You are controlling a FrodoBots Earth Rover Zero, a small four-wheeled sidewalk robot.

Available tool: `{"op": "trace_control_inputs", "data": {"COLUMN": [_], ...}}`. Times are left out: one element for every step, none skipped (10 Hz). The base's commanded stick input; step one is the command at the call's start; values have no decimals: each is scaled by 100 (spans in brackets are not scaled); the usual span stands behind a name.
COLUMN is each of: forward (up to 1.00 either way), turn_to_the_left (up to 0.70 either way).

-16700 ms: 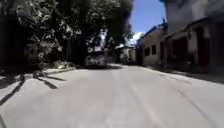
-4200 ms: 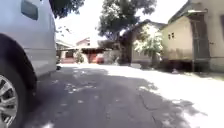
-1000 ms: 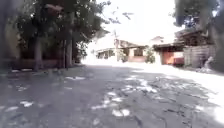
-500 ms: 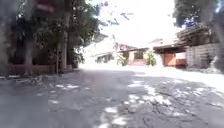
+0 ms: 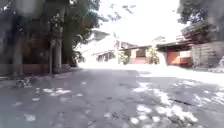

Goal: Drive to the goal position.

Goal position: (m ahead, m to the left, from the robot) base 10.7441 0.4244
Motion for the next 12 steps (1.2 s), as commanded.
{"op": "trace_control_inputs", "data": {"forward": [100, 100, 100, 100, 100, 100, 100, 100, 100, 100, 100, 100], "turn_to_the_left": [0, 0, 0, 2, 3, 4, 11, 10, 6, 4, 11, 18]}}
